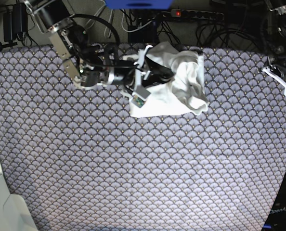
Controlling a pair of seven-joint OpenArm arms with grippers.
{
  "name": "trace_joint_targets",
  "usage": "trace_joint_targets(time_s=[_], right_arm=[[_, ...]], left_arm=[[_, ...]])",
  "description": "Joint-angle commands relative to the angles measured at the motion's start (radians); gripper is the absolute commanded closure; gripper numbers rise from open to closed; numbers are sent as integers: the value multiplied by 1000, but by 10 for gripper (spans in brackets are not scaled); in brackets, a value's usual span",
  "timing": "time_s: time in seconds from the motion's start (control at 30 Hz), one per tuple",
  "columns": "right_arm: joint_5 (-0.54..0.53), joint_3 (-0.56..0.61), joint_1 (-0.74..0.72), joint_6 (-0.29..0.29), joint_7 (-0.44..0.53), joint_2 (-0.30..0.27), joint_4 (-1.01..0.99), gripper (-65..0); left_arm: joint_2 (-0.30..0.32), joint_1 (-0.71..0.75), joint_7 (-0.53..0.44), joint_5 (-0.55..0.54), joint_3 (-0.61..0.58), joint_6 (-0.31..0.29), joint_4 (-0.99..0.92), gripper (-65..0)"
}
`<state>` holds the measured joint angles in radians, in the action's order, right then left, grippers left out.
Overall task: Fold the T-shirt properly
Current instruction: 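Press the folded end onto the bundle with the right gripper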
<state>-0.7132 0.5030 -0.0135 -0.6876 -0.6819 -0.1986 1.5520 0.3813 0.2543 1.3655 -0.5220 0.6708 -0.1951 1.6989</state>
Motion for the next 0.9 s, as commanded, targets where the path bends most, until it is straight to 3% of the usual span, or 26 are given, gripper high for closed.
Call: trace_joint_targets(time_s=[0.0, 0.33, 0.5, 0.6, 0.7, 0.87], right_arm=[[-18, -4, -16, -11, 47, 12, -2, -81], [243, -5, -18, -11, 112, 143, -172, -81], [254, -10, 2, -11, 97, 126, -31, -81], [254, -10, 4, -11, 31, 113, 84, -81], [254, -10, -21, -11, -32, 118, 149, -81], [254, -7, -81, -11, -40, 159, 110, -81]], left_arm=[[17, -3, -2, -5, 7, -1, 17, -4], [14, -3, -5, -5, 5, -2, 17, -4], [-5, -3, -10, -5, 10, -2, 17, -4], [-6, -3, -11, -5, 5, -2, 16, -4], [-6, -3, -11, -5, 5, -2, 17, -4], [-6, -3, -10, -5, 7, -2, 17, -4]])
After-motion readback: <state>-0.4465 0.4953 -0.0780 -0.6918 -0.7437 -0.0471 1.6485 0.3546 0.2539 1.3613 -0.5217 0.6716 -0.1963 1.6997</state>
